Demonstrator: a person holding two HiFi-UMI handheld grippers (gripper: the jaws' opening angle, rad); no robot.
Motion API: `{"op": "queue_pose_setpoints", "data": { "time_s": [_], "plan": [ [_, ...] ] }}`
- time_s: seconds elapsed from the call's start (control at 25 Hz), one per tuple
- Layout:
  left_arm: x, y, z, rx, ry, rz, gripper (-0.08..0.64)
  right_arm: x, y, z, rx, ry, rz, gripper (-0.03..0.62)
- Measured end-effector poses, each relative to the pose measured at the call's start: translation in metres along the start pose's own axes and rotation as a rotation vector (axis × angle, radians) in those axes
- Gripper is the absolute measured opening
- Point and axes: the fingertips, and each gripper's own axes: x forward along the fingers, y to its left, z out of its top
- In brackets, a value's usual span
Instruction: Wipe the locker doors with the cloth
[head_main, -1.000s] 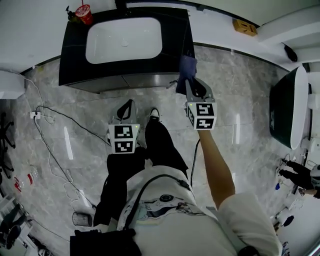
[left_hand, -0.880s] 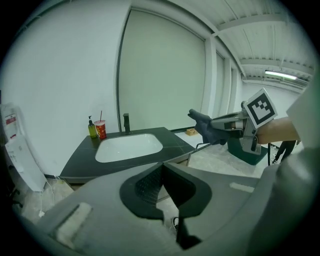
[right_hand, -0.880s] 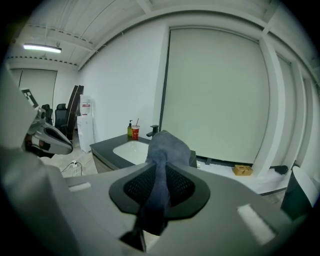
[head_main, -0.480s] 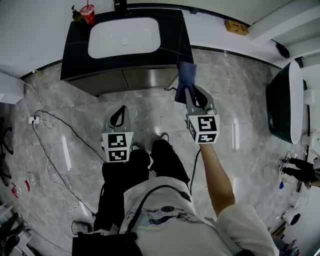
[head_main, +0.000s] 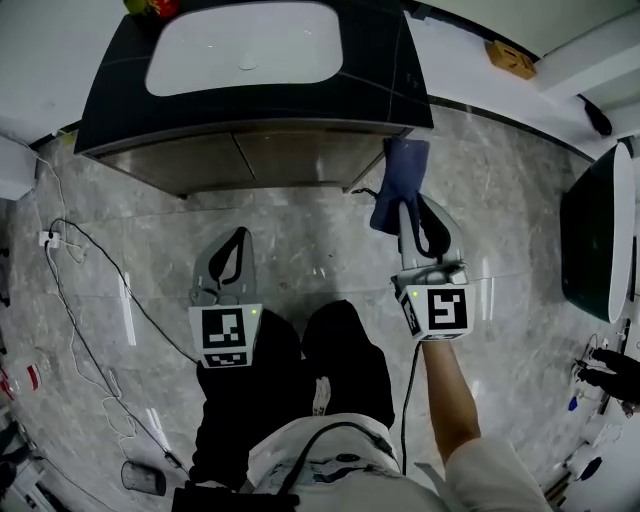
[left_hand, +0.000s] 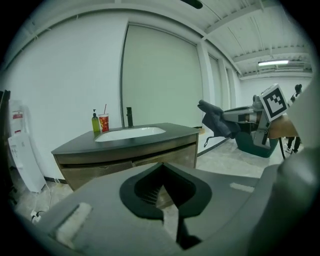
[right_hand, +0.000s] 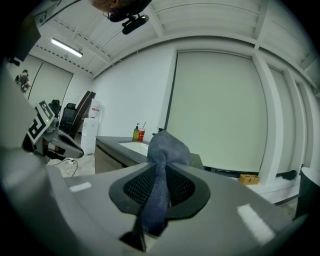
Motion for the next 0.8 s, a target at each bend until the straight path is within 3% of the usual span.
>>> {"op": "queue_pose_setpoints", "data": {
  "time_s": [0.28,0.56,0.8],
  "plan": [
    [0.056,0.015,-0.085,0.048,-0.078,0.074,0.002,0.029,0.007,-0.085,-0.024,-0.120,-0.007,0.066],
    [0.105,0.013,-0.166,0.023,-0.125,0.084,0.002,0.044,0.019,-0.169,-0.029,-0.219,-0.022,0.066],
    [0.140,0.013,-0.215,0.041,-0.222,0.099,0.002,0.065,0.029,-0.219,-0.062,-0.314,-0.035,0.066]
  ]
}}
